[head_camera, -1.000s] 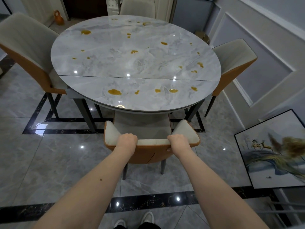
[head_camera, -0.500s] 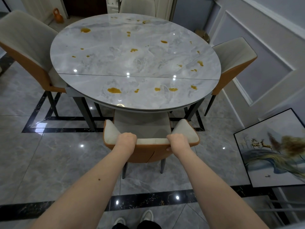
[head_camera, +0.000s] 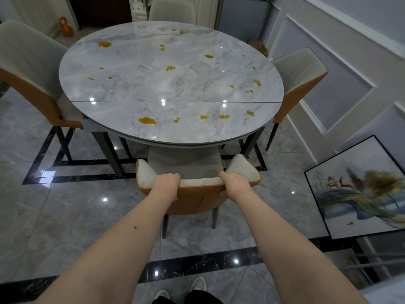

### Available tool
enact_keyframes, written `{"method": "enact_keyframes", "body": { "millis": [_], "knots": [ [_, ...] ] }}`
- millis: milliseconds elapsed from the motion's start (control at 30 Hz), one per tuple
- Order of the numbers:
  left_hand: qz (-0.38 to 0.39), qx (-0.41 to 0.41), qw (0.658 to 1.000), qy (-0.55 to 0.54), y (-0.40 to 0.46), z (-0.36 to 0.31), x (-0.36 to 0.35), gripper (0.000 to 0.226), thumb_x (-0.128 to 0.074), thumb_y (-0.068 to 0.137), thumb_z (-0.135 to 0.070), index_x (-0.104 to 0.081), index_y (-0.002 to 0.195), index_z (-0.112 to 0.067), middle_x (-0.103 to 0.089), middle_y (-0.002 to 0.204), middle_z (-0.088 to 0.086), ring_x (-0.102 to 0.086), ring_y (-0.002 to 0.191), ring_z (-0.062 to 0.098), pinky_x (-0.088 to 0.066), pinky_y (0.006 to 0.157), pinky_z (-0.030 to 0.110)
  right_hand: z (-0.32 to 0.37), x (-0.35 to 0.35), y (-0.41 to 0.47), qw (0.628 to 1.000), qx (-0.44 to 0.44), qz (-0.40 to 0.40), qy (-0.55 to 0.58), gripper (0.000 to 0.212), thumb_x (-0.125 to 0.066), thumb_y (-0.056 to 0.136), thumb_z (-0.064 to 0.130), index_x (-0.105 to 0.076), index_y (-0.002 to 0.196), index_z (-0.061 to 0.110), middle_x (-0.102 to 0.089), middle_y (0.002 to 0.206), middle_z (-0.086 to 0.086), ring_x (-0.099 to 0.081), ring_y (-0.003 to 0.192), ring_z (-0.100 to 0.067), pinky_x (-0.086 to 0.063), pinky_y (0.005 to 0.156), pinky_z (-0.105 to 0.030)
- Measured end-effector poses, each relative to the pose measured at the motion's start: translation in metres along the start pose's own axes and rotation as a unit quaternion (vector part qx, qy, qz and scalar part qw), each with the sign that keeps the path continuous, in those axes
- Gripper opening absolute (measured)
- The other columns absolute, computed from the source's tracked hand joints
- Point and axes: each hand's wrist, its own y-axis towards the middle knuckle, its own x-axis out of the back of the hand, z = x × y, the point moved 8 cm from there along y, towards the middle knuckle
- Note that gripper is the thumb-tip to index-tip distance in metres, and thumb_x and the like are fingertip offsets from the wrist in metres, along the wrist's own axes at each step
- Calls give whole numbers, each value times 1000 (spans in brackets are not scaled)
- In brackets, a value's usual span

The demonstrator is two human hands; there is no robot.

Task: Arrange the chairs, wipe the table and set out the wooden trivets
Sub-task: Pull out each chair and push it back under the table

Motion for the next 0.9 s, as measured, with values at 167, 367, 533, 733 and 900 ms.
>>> {"method": "enact_keyframes", "body": {
  "millis": [167, 367, 533, 733, 900],
  "knots": [
    [-50, -21, 999, 0, -9, 2, -2, 45, -67, 82, -17, -42, 120, -13, -57, 120, 8, -53, 114, 27, -35, 102, 37, -1, -1, -7, 999, -10, -34, 6, 37, -65, 86, 28, -49, 118, 17, -59, 120, -6, -52, 114, -27, -34, 100, -36],
    [-66, -39, 997, -10, -7, 4, -6, 46, -64, 82, -11, -42, 122, -16, -58, 117, 7, -53, 113, 28, -25, 111, 38, 0, 0, -6, 999, -39, -7, -4, 28, -58, 91, 26, -51, 116, 15, -61, 116, -9, -54, 111, -29, -39, 94, -37],
    [-54, -47, 997, 2, -3, 5, -6, 44, -64, 82, -11, -40, 120, -16, -59, 115, 7, -55, 110, 28, -33, 104, 37, -1, 1, -3, 999, -47, -2, -9, 27, -59, 91, 26, -51, 114, 14, -61, 114, -9, -55, 109, -28, -39, 91, -36],
    [-4, -38, 999, 9, 2, 3, -3, 41, -62, 85, -14, -41, 120, -16, -60, 116, 6, -57, 108, 26, -41, 75, 33, -3, -1, 1, 998, -50, 29, 6, 27, -61, 90, 27, -52, 113, 16, -62, 113, -9, -55, 108, -30, -41, 89, -37],
    [2, -22, 1000, 13, -2, 2, 0, 36, -59, 86, -12, -42, 118, -16, -59, 117, 6, -56, 110, 27, -37, 75, 33, -2, 0, -3, 999, -39, 38, 2, 23, -56, 93, 24, -52, 113, 14, -62, 111, -9, -56, 107, -30, -41, 84, -36]
  ]
}}
